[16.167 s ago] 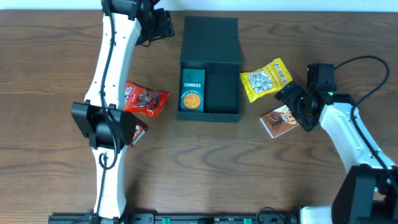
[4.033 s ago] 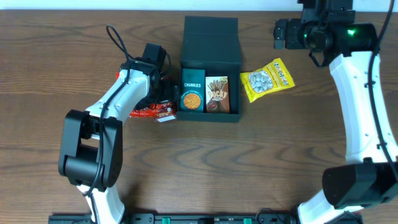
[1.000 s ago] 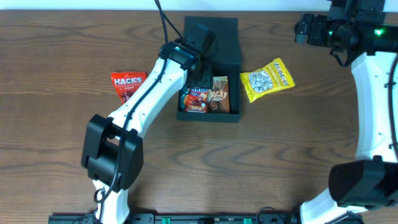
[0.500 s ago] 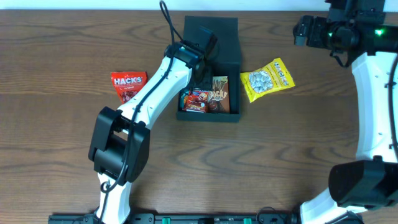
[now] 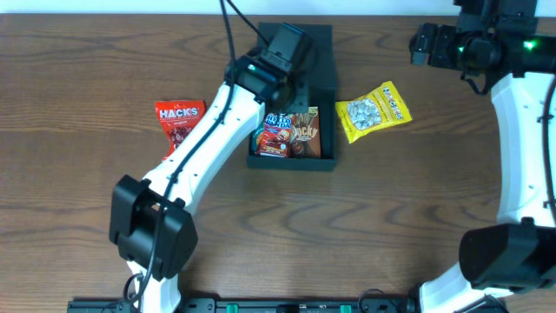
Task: Pack container
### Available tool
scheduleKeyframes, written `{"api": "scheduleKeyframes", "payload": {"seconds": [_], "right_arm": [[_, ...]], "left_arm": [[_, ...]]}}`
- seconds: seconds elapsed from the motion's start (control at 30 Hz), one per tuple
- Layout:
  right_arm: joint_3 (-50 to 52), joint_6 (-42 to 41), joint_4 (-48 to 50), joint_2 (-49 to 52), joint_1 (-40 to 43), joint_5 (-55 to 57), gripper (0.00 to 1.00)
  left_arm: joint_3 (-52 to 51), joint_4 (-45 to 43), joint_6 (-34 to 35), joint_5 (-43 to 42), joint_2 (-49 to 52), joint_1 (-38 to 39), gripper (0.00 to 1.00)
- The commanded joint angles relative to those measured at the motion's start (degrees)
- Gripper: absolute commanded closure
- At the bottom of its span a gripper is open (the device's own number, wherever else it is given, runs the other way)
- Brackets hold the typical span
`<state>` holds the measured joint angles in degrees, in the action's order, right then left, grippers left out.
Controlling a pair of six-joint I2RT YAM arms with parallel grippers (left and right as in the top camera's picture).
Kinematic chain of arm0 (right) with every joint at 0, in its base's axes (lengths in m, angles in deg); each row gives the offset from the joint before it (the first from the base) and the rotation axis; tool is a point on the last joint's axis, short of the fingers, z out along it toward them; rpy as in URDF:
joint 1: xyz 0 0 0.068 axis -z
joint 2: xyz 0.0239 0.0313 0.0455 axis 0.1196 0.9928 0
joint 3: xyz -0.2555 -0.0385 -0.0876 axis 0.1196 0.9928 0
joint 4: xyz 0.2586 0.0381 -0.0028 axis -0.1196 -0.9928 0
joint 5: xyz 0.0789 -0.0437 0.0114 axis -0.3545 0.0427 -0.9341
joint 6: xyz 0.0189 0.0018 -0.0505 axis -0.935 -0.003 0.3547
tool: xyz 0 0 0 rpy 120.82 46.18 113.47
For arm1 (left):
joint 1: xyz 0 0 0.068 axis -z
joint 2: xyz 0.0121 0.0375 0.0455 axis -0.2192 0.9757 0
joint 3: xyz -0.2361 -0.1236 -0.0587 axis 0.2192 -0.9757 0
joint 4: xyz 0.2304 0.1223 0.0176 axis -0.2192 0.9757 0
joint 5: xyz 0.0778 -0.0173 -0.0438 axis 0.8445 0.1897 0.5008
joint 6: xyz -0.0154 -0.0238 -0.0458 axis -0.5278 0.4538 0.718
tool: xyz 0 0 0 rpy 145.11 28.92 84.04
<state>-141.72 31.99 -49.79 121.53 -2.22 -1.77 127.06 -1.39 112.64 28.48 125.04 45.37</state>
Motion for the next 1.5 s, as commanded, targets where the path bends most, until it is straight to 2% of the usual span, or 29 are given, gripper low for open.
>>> {"api": "scheduleKeyframes", "payload": {"seconds": [0.0, 0.7, 1.03, 1.47], "right_arm": [[-0.8, -0.1, -0.2, -0.6, 0.3, -0.5, 0.01], [-0.8, -0.1, -1.4, -0.6, 5.9, -7.1, 0.01], [-0.8, -0.1, -1.8, -0.6, 5.9, -7.1, 0.01], [-0.8, -0.1, -1.8, -0.6, 5.9, -7.1, 0.01]], "left_arm": [[0.6, 0.0, 0.1, -3.2, 3.0, 0.4, 0.94], [0.2, 0.5, 0.0, -5.0, 13.5, 0.4, 0.94], [0.2, 1.1, 0.0, 1.3, 13.9, -0.4, 0.94], [0.2, 1.5, 0.1, 0.9, 13.9, -2.2, 0.94]]}}
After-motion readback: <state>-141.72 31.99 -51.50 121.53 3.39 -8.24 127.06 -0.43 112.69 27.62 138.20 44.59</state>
